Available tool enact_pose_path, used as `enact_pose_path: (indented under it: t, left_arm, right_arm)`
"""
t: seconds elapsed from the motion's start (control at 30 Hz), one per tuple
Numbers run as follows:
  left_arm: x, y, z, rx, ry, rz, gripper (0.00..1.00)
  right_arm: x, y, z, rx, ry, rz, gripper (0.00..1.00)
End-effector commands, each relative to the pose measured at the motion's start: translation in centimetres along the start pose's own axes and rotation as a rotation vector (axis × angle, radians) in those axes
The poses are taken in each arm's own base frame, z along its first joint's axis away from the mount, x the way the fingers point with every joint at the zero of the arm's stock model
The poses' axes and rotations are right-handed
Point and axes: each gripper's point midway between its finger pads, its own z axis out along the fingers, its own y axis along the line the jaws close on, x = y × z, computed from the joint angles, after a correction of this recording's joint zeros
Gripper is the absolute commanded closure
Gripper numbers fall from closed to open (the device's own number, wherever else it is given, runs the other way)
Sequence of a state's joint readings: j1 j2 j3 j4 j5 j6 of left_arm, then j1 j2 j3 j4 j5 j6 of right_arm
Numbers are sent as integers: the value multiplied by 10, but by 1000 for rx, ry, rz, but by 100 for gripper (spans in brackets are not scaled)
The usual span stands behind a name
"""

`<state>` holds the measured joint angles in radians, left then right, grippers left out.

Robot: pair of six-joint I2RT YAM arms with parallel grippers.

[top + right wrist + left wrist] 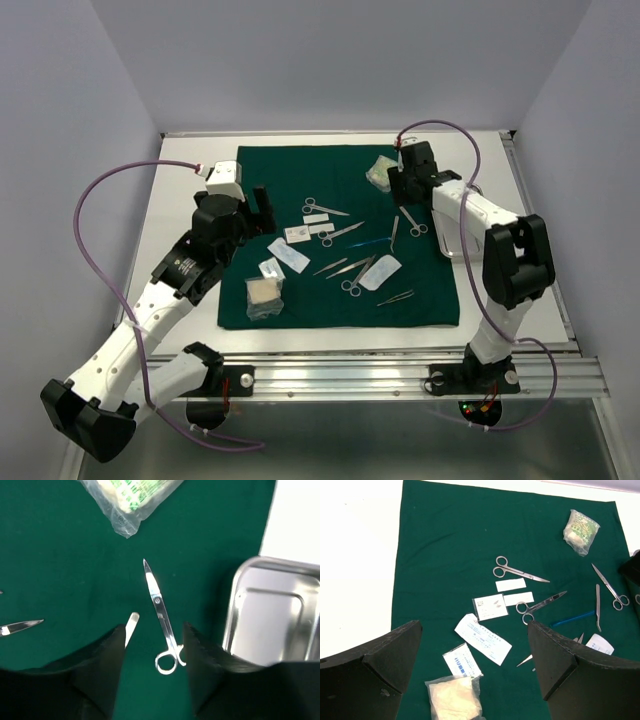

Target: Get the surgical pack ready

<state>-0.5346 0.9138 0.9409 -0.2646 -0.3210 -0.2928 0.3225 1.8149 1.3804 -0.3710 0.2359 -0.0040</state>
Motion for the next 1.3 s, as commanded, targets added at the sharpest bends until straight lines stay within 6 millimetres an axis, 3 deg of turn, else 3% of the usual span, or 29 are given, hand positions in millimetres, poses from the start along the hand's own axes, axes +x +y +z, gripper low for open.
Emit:
enact_pose_path:
  t: [0.0,0.33,0.63,0.97,1.27]
  left_arm:
    - [-16,4,-7,-16,-54,-11,1]
    - [-18,7,-10,-23,-54,-11,1]
    - [-17,6,-10,-21,-55,-5,1]
    - [-14,9,-12,-23,-58,-10,1]
    - [-10,11,-13,-26,-54,-7,1]
  right_arm:
    - [-4,6,14,-27,17,-37,51]
    - [28,6,45,-12,111,-53,49]
    - [36,-7,49,-33,131,-8,59]
    - [58,-5,60,-75,185,-3,55]
    - [71,-1,65,-91,213,-10,57]
